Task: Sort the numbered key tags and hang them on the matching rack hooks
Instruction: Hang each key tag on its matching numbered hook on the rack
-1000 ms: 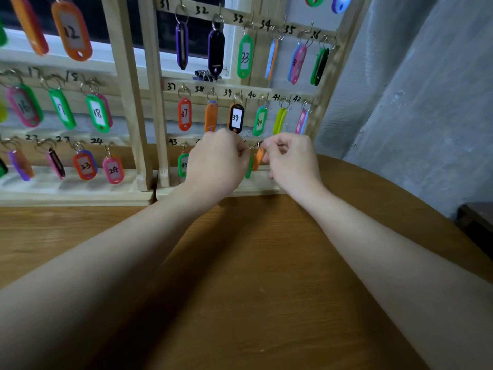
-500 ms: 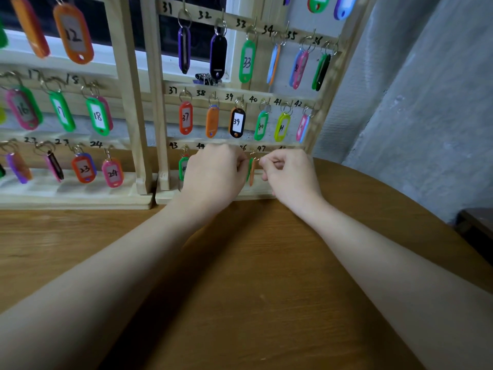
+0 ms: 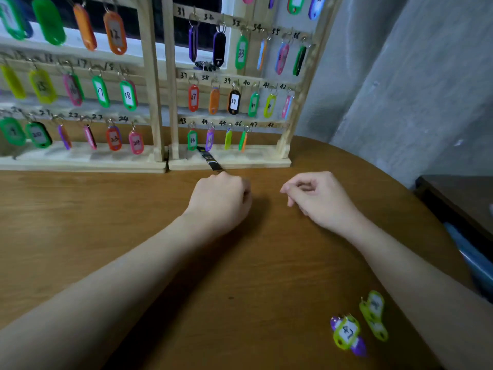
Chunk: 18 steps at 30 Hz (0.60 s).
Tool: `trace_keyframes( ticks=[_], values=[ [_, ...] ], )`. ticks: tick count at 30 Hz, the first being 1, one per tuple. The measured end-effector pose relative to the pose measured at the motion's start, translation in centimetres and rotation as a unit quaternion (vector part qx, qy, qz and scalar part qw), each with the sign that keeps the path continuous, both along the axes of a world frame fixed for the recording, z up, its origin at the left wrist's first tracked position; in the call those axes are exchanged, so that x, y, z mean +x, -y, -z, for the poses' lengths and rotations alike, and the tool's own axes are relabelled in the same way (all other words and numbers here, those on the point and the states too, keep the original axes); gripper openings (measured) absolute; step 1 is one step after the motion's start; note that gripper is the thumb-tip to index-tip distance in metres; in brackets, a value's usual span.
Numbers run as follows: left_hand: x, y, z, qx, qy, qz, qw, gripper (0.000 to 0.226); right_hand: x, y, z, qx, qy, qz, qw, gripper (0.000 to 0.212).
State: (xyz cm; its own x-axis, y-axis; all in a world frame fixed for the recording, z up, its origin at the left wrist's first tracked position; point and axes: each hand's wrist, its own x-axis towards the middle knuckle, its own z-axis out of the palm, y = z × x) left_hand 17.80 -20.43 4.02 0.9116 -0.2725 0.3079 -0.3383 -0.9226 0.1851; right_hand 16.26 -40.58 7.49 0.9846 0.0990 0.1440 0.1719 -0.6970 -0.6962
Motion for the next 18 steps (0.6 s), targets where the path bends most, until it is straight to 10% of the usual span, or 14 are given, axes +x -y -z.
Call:
trace_keyframes(
  ticks=[10,18],
  values=[
    [-10.3,5.4,1.0,-0.178,-0.085,0.183,0.963,0.016,-15.8,5.5,3.3,0.013,0.173,0.085,0.981,0.019],
    [-13.8,6.3,3.4,-0.158,-0.054,0.316,0.934,0.017,-19.4,6.6,7.7,-0.058,0.190,0.090,0.976,0.021]
  ],
)
